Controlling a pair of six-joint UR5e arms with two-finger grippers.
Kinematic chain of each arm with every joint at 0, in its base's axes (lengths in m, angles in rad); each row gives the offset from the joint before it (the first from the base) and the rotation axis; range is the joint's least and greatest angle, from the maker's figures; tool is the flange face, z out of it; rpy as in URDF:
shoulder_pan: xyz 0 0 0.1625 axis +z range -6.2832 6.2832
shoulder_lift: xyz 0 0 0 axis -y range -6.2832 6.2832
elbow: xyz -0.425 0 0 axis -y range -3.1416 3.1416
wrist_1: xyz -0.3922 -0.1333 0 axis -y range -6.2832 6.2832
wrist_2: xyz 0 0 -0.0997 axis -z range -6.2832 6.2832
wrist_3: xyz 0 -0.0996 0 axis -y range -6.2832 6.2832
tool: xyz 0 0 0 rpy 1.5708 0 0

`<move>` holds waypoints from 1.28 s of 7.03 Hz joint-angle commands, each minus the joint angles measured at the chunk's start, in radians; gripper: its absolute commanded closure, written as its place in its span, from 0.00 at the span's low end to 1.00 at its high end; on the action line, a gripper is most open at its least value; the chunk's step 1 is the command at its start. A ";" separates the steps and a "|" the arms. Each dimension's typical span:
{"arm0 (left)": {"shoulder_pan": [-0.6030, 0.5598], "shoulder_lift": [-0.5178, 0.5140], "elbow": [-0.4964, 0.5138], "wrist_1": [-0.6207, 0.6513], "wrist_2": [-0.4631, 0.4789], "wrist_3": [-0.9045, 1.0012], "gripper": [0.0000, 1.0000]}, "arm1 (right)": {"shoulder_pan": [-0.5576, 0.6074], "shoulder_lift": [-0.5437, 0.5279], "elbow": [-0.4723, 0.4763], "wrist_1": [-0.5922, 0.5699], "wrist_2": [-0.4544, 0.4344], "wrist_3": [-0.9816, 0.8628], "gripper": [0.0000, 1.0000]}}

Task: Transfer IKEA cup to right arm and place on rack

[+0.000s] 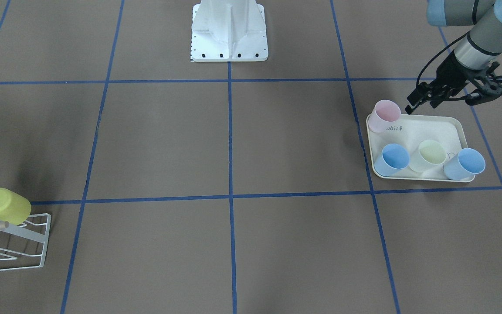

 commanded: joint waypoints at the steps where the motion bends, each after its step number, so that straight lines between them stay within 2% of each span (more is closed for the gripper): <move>1: 0.061 0.019 0.002 0.000 0.001 -0.001 0.14 | -0.001 -0.001 -0.006 0.000 0.001 0.001 0.01; 4: 0.096 0.011 0.043 0.002 0.003 -0.007 0.15 | -0.001 -0.010 -0.002 0.000 0.014 0.001 0.01; 7: 0.112 -0.007 0.069 0.003 0.015 -0.010 0.25 | 0.000 -0.014 0.024 0.000 0.040 0.000 0.01; 9: 0.116 -0.015 0.082 0.003 0.015 -0.011 0.52 | 0.002 -0.039 0.084 -0.005 0.050 0.000 0.01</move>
